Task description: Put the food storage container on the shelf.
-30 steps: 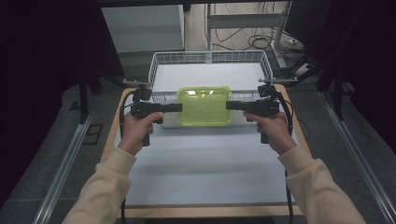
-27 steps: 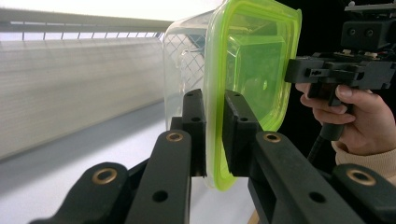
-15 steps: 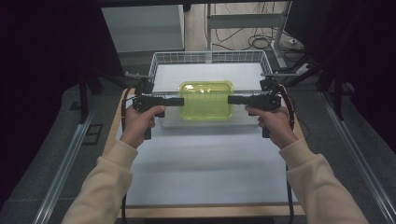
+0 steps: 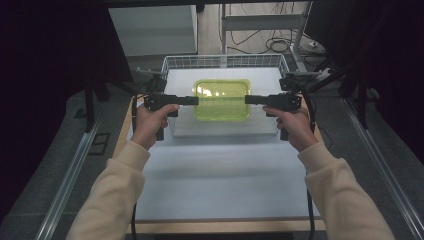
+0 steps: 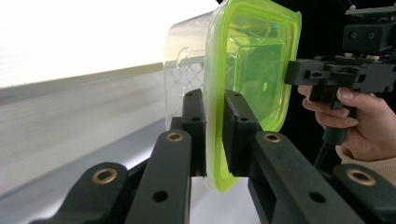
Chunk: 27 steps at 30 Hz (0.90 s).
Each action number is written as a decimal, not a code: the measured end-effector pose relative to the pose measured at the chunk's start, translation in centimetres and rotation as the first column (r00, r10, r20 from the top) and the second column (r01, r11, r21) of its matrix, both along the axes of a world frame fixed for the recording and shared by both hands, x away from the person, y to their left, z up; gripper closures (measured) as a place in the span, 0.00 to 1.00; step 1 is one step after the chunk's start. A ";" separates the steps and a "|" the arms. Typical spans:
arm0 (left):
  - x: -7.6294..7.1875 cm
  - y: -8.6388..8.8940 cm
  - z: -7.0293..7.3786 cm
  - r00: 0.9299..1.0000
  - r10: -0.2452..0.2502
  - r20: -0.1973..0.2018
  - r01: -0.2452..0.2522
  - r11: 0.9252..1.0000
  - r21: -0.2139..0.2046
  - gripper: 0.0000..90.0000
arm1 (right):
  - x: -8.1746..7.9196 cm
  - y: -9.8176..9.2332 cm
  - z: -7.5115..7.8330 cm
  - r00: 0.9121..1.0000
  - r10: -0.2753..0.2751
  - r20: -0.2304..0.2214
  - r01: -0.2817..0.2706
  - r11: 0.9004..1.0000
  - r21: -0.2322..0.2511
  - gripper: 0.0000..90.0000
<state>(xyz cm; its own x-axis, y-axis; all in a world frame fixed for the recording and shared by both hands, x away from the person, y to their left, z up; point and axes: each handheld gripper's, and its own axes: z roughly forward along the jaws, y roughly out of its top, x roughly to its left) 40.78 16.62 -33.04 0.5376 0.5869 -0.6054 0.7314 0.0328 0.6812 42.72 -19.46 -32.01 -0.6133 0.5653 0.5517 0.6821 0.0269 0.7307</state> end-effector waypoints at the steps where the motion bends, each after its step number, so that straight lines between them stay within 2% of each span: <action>1: 0.2 0.0 0.1 1.000 -0.001 -0.002 0.001 1.000 0.002 0.90 | 0.1 0.0 0.1 1.000 -0.001 -0.001 0.001 1.000 -0.002 0.90; 21: 3.2 -0.7 1.6 1.000 0.004 0.003 -0.004 1.000 0.005 0.90 | 2.6 -0.4 1.8 0.999 -0.046 0.012 0.046 0.999 -0.014 0.90; 27: 3.7 -0.8 1.9 1.000 0.010 0.004 -0.010 1.000 0.008 0.90 | 3.4 -0.5 2.1 0.999 -0.050 0.015 0.050 0.999 -0.011 0.90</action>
